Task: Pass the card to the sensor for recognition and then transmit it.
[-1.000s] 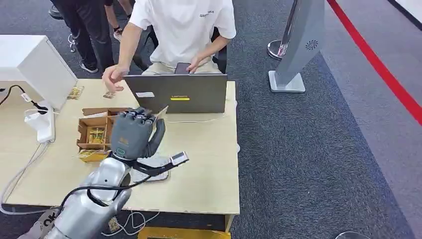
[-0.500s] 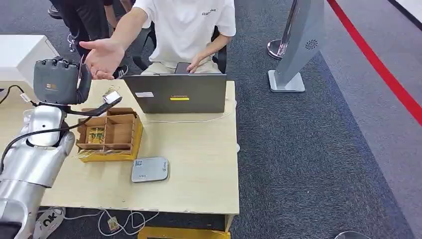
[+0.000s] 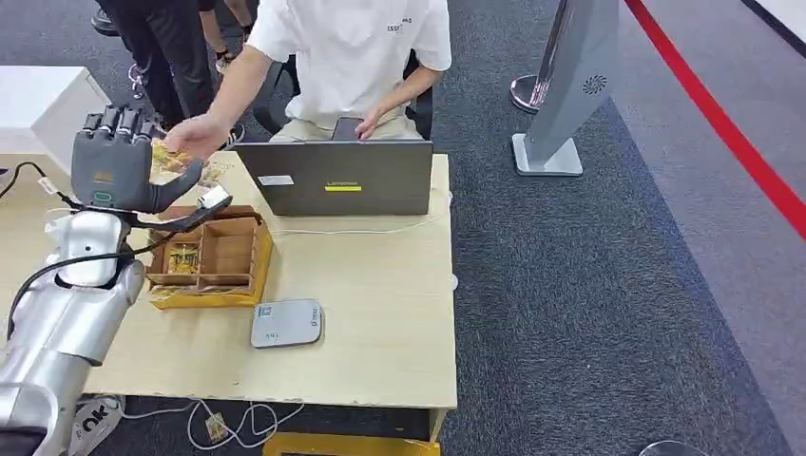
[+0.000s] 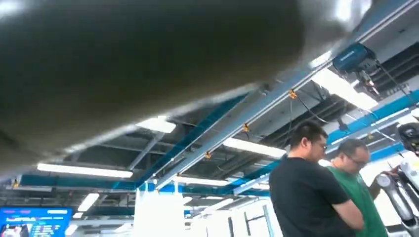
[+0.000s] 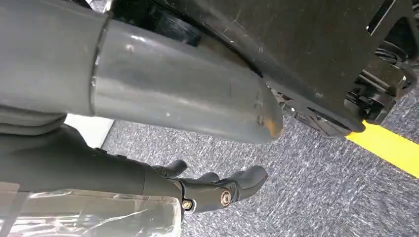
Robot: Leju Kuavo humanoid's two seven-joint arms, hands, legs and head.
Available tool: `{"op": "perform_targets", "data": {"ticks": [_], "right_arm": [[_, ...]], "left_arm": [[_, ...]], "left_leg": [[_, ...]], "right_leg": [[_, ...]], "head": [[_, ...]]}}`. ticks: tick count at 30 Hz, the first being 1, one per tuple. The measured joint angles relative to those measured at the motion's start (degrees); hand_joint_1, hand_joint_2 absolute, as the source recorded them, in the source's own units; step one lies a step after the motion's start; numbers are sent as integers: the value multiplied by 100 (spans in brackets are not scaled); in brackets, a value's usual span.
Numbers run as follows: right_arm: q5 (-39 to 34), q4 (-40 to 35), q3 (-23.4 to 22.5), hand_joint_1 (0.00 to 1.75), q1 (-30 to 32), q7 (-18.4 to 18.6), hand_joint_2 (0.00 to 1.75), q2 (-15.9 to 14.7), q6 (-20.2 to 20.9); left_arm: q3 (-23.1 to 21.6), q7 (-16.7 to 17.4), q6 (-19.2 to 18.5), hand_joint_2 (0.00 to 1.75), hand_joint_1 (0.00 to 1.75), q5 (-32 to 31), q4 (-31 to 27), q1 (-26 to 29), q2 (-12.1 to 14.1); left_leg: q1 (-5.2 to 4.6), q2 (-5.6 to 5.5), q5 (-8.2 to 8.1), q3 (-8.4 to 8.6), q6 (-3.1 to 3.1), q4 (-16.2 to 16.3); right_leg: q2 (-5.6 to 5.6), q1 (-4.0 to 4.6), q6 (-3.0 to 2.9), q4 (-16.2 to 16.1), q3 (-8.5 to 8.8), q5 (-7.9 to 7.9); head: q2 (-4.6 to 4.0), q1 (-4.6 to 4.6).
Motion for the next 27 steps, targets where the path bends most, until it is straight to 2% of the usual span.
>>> {"op": "perform_targets", "data": {"ticks": [3,5,9,11,12,13,16,20,22,27], "right_arm": [[0,0,0,0,1,15,0,0,-2],[-39,0,-2,0,1,15,0,0,-11],[-175,0,-43,0,20,-15,0,-2,-52],[-264,0,-91,0,59,-44,0,-2,-103],[-297,0,-123,0,86,-77,0,-2,-111],[-324,0,-160,0,113,-92,0,-4,-118],[-343,2,-225,0,179,-107,0,-11,-125],[-339,0,-308,0,199,-76,0,-13,-129],[-323,0,-337,0,201,-74,0,-13,-136],[-273,0,-358,0,211,-72,0,-13,-216]], "left_arm": [[0,-55,-33,0,0,57,-70,98,-87],[-2,-133,-280,0,0,174,-181,172,-153],[-83,-164,-1412,0,0,308,-657,434,-291],[-246,-257,-2073,0,0,485,-1108,685,-284],[-344,-304,-2237,0,0,556,-1343,845,-255],[-492,-315,-2332,175,0,617,-1638,1058,-188],[-803,-358,-2194,175,0,649,-2510,1689,11],[-1069,-304,-1484,175,0,365,-3450,2682,138],[-1160,-234,-1329,175,0,310,-3711,3092,151],[-1183,-310,-1366,175,0,845,-3877,3709,114]], "left_leg": [[0,0,0,-1,0,0],[0,0,0,-1,0,0],[0,4,0,-1,0,0],[-2,4,-1,-2,0,0],[-2,4,-2,-4,1,0],[-2,5,-3,-6,0,0],[-2,9,-8,-12,1,0],[-2,10,-11,-14,0,-3],[-1,10,-12,-14,-1,-4],[-1,8,-10,-14,0,-5]], "right_leg": [[0,0,0,0,-3,0],[0,0,0,-1,-3,0],[1,-1,0,-2,-4,0],[2,-1,0,-1,-2,0],[2,-1,0,-2,-3,0],[4,-1,0,-1,-4,-1],[10,-1,-1,-2,-16,-3],[9,-1,-7,-5,-20,-10],[9,-1,-8,-5,-24,-10],[5,0,-7,-5,-28,-10]], "head": [[0,0],[0,0],[-2,0],[0,0],[0,0],[0,0],[0,-4],[0,-2],[0,-2],[0,-5]]}}
